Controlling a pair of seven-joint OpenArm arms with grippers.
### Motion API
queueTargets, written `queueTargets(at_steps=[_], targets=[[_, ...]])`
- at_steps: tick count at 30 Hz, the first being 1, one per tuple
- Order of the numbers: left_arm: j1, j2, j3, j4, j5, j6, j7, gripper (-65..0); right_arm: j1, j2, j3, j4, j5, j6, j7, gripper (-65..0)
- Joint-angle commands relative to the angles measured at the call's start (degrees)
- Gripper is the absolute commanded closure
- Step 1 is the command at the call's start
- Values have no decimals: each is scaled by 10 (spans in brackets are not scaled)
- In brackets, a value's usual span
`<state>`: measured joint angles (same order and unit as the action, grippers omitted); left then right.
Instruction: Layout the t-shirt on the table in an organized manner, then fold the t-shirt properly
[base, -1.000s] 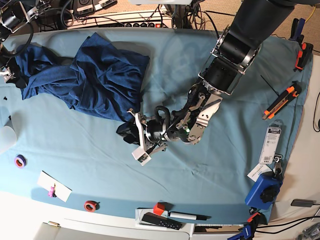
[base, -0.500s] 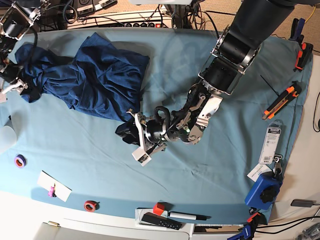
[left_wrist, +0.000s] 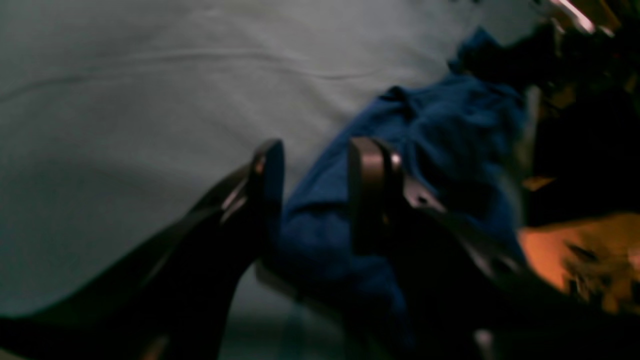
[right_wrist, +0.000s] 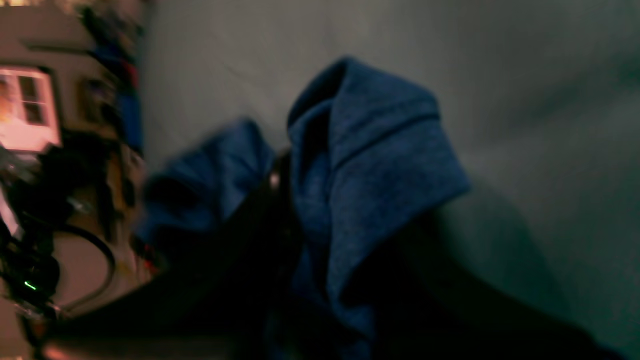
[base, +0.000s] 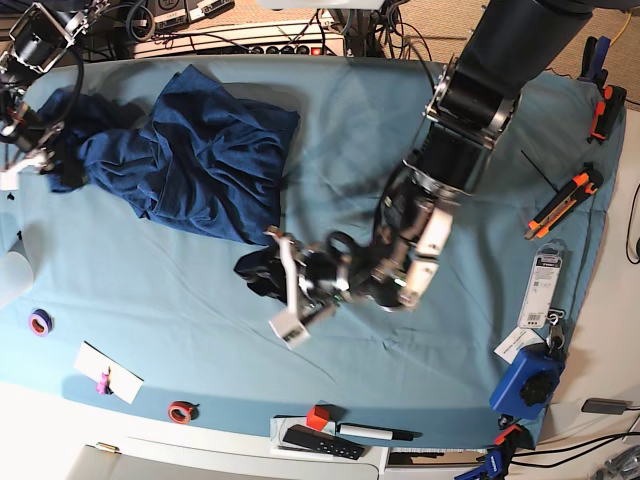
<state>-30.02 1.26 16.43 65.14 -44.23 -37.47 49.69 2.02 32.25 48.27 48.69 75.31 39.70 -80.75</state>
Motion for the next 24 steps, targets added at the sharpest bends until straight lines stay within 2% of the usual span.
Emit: queueTargets(at_steps=[1, 3, 5, 9, 13, 16, 20, 24], targets=[[-17, 4, -19, 15, -28, -1, 19, -219, 5, 19, 14, 8, 43, 3, 8, 0], [-17, -8, -49, 19, -79, -1, 83, -219, 5, 20, 34, 8, 97, 3, 8, 0], [-14, -30, -66, 19, -113, -1, 139, -219, 2, 20, 45, 8, 97, 3, 8, 0], [4, -84, -73, 19, -137, -1, 232, -219, -3, 17, 43, 8, 97, 3, 8, 0], [42, -135, -73, 19, -188, -3, 234, -219, -10, 16, 13, 9, 97, 3, 8, 0], [68, -157, -73, 19, -228, -24, 234, -219, -14, 15, -20, 23, 97, 3, 8, 0], [95, -162, -73, 19, -240, -25, 234, -219, -21, 3, -46, 90, 97, 3, 8, 0], [112, -158, -73, 19, -240, -25, 223, -219, -26, -35, -48, 210, 97, 3, 8, 0]])
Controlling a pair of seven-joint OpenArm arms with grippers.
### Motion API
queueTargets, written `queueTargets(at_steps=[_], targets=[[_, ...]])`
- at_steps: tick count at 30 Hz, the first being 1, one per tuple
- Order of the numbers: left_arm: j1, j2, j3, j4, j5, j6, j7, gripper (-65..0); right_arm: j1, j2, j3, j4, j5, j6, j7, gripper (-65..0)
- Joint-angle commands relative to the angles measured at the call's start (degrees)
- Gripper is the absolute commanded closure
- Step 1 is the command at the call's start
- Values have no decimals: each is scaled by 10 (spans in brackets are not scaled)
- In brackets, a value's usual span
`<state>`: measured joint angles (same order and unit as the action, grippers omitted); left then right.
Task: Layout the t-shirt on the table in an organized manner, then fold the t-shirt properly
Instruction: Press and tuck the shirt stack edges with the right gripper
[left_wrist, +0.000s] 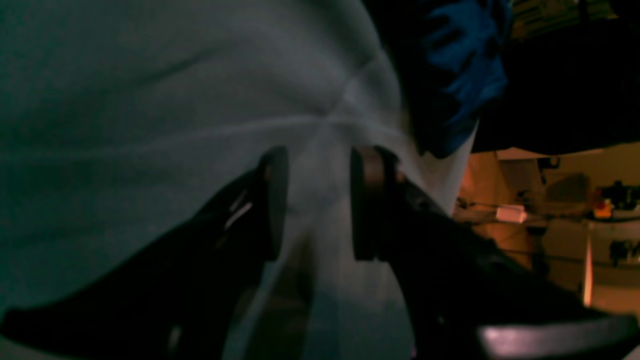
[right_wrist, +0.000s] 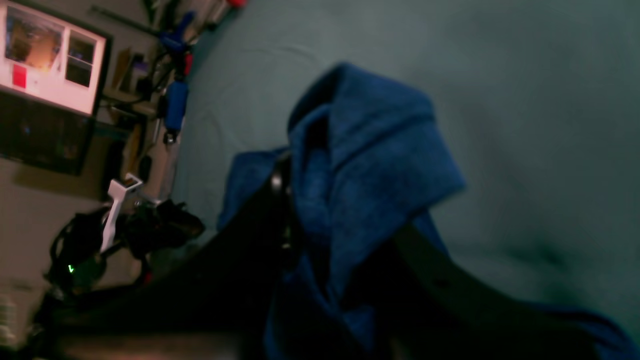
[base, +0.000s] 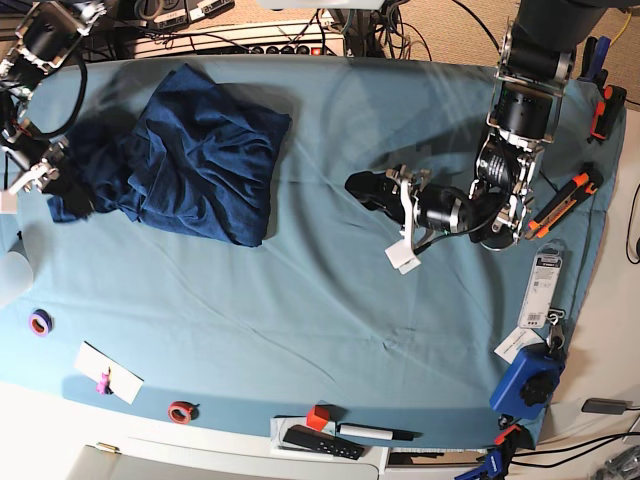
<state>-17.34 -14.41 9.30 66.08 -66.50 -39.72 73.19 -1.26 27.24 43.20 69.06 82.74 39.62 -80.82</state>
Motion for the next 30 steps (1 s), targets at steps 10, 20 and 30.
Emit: queueTargets(at_steps=[10, 20, 30], targets=[[-12, 3, -2, 10, -17, -3, -17, -219, -13, -127, 2, 303, 23, 4, 8, 0], [-12, 3, -2, 9, -17, -3, -17, -219, -27, -190, -121, 317, -92, 4, 8, 0], [-12, 3, -2, 9, -17, -3, -17, -219, -27, -190, -220, 317, -279, -18, 50, 0]])
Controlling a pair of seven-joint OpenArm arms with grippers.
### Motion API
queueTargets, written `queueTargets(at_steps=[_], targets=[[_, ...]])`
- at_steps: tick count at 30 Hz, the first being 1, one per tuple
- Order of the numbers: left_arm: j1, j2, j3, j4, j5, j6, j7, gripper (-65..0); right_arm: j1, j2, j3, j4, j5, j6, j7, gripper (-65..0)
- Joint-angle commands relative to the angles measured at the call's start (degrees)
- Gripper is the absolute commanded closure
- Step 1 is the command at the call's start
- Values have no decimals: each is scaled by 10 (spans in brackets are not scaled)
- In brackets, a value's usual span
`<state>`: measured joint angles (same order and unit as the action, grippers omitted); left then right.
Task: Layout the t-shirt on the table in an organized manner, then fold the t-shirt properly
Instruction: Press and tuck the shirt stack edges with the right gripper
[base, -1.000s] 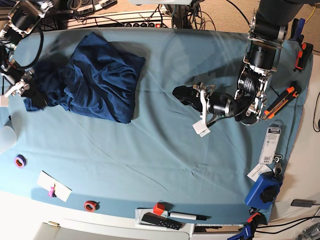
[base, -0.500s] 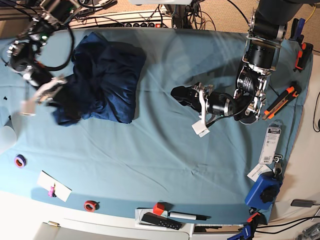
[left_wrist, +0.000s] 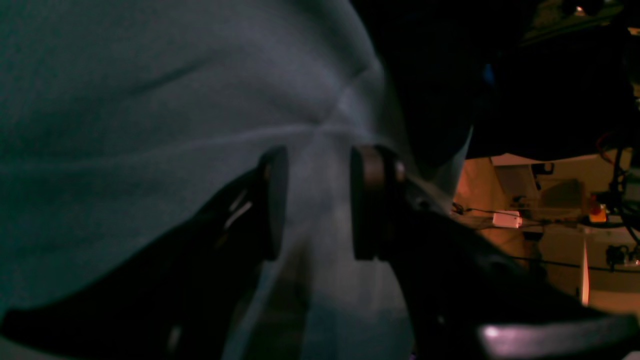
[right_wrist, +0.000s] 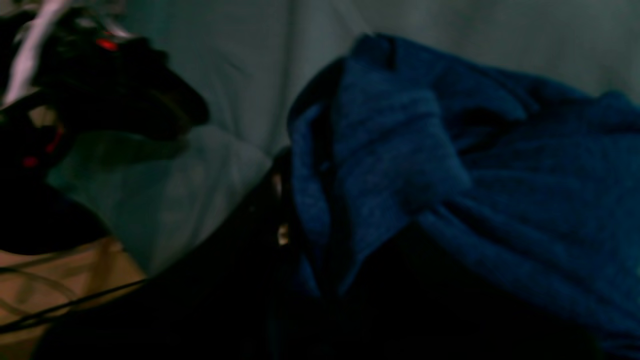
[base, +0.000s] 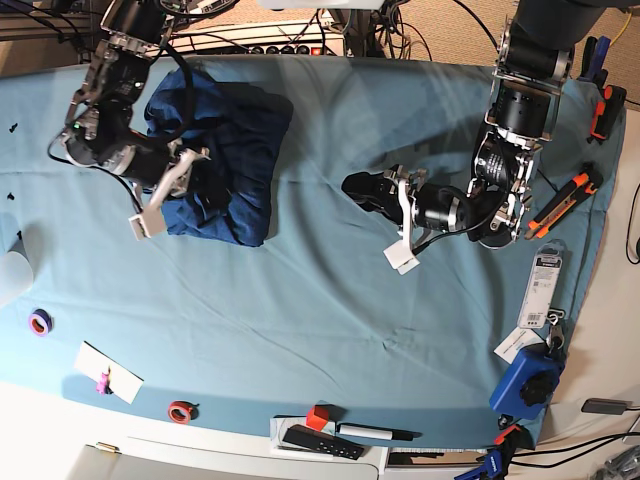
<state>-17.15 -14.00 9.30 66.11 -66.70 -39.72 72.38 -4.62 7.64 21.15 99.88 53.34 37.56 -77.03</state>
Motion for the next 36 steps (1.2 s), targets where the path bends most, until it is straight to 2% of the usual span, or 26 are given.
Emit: queueTargets(at_steps=[1, 5, 9, 14, 20, 21, 23, 24, 25, 30, 36], targets=[[-14, -2, -2, 9, -15, -3, -9, -219, 7, 6, -7, 9, -2, -2, 25, 0], [-14, -1, -2, 9, -15, -3, -9, -219, 9, 6, -26, 9, -57, -23, 71, 0], [-14, -2, -2, 9, -15, -3, -9, -219, 23, 4, -28, 9, -88, -44, 87, 0], [-14, -1, -2, 9, -15, -3, -9, -219, 42, 4, -28, 9, -95, -49, 101, 0], [-14, -2, -2, 9, -15, -3, -9, -219, 51, 4, -28, 9, -110, -48, 93, -8], [-14, -1, -2, 9, -15, -3, -9, -219, 51, 4, -28, 9, -109, -46, 91, -74], [-14, -1, -2, 9, -15, -3, -9, -219, 51, 4, -28, 9, -106, -31, 87, -248], [-14, -1, -2, 9, -15, -3, -9, -219, 51, 4, -28, 9, -97, -24, 87, -317], [-14, -1, -2, 9, -15, -3, -9, -219, 51, 4, -28, 9, -84, -18, 88, -353], [-14, -1, -2, 9, -15, -3, -9, -219, 51, 4, -28, 9, 14, 22, 82, -357], [-14, -1, -2, 9, -15, -3, -9, -219, 51, 5, -28, 10, 169, 24, 12, -356]])
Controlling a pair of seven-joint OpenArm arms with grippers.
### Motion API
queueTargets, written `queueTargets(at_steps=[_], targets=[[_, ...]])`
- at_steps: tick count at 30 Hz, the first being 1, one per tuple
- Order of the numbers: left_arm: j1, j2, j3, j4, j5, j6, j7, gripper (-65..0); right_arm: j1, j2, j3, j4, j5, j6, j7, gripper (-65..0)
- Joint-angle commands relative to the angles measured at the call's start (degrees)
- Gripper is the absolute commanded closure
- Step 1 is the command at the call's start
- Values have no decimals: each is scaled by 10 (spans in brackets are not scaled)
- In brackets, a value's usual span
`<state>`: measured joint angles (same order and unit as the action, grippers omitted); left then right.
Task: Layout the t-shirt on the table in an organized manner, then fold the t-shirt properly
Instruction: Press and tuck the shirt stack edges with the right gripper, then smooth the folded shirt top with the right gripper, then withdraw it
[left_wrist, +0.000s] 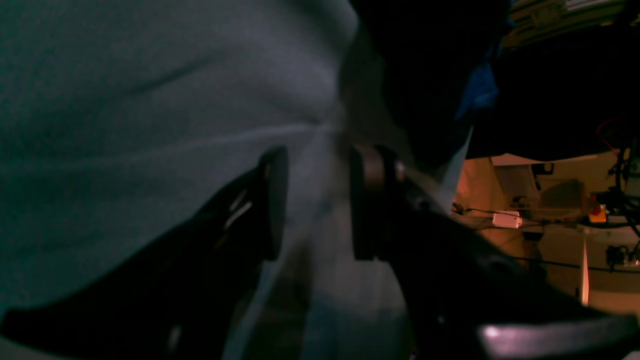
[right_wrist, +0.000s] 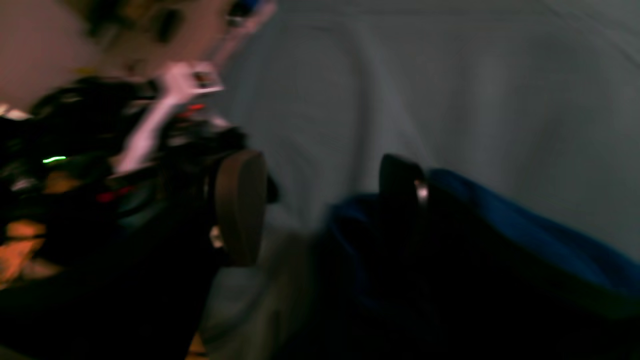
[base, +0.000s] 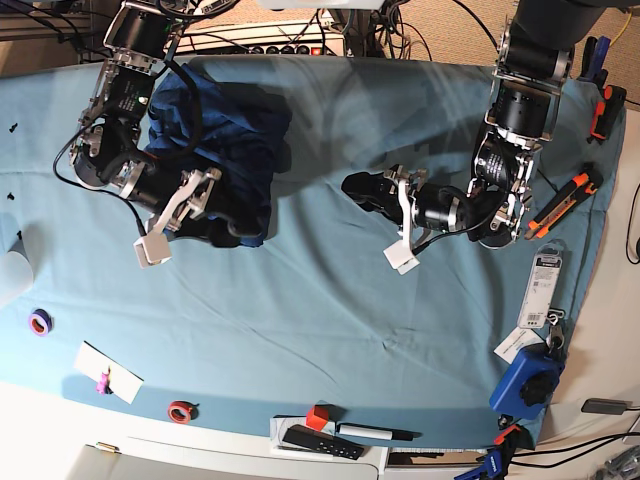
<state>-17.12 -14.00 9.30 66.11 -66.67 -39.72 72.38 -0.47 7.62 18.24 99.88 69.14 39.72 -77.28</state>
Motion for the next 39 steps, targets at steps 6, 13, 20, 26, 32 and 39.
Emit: queueTargets(at_steps=[6, 13, 20, 26, 32, 39], targets=[[-14, -2, -2, 9, -15, -3, -9, -219, 12, 5, 45, 10, 44, 3, -9, -354], [-11, -1, -2, 9, -15, -3, -9, -219, 34, 5, 272, 11, 44, 3, -5, -24], [-8, -1, -2, 9, -15, -3, -15, -219, 20, 8, 446, 9, 3, 3, 3, 0], [-8, -1, -2, 9, -15, -3, -19, -219, -21, 8, 392, 9, -73, 3, 47, 0], [-8, -1, -2, 9, -15, -3, -19, -219, -21, 8, 338, 9, -195, 3, 102, 0], [-8, -1, -2, 9, -15, -3, -19, -219, -21, 8, 287, 9, -211, -5, 62, 0]])
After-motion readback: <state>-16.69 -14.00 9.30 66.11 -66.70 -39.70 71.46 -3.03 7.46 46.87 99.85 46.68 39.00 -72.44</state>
